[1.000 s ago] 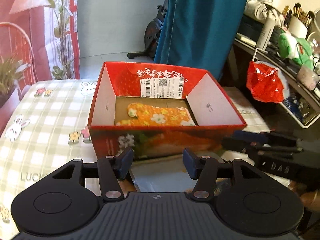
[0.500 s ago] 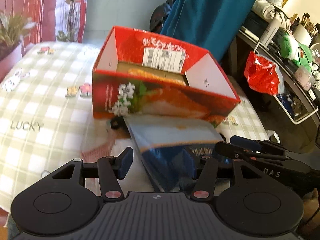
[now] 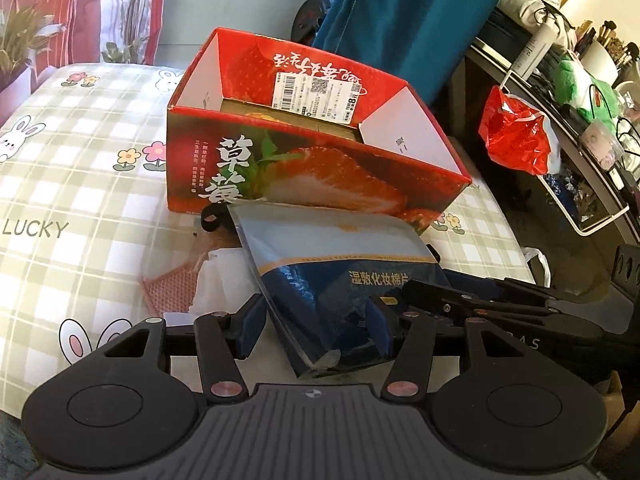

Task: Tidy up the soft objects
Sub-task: 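Grasp the blue cotton pad packet with both grippers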

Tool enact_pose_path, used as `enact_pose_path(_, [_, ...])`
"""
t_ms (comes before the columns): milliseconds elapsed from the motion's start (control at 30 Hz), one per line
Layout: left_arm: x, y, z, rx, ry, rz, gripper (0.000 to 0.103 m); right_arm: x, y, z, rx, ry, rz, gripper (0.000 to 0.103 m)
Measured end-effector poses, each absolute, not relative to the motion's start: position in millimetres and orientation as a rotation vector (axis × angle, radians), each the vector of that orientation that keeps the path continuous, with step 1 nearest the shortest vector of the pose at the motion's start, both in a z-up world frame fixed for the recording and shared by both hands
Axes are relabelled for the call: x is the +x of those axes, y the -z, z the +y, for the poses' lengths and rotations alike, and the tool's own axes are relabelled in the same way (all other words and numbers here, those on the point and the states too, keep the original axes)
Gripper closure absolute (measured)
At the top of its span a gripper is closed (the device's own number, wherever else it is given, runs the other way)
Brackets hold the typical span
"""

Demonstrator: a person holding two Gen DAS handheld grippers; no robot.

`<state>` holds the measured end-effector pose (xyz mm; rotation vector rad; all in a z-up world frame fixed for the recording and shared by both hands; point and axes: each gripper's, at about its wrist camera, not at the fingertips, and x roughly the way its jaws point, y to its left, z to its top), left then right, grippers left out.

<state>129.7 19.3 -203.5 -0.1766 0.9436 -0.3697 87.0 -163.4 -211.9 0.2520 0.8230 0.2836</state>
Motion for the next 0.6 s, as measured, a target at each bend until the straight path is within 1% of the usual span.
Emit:
enact_pose_path(467, [134.8,208.9,21.2,-0.195,0.367,0.950,0.046,91.4,217.9,-165.7,0.284,-0.290,0.838,0.048])
enact_pose_path(600, [134.9,209.1,20.5,-0.195,0.372,0.948,0.047,91.3,218.0,-163.7,0.283,-0.300,0.839,0.049])
